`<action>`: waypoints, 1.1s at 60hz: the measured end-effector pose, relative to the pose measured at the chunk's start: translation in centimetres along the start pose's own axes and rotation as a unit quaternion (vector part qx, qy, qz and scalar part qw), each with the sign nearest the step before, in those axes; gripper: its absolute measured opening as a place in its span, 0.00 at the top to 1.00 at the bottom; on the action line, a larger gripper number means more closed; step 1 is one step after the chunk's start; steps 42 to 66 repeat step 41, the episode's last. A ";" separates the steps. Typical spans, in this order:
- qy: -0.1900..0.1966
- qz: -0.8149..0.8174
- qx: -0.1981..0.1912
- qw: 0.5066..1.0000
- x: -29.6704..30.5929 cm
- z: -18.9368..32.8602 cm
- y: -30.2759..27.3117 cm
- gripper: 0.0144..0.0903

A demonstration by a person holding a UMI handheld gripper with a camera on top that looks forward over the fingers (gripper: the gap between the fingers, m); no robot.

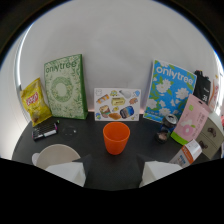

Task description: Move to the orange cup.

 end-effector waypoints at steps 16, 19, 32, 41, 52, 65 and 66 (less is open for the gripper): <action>-0.014 0.009 -0.023 1.000 0.5 3.6 0.7 0.07; -0.015 0.010 -0.022 1.000 0.5 3.9 0.7 0.07; -0.017 0.004 -0.021 1.000 0.4 4.5 0.3 0.06; -0.023 -0.002 -0.021 1.000 0.0 4.4 0.3 0.06; -0.023 -0.002 -0.021 1.000 0.0 4.4 0.3 0.06; -0.023 -0.002 -0.021 1.000 0.0 4.4 0.3 0.06; -0.023 -0.002 -0.021 1.000 0.0 4.4 0.3 0.06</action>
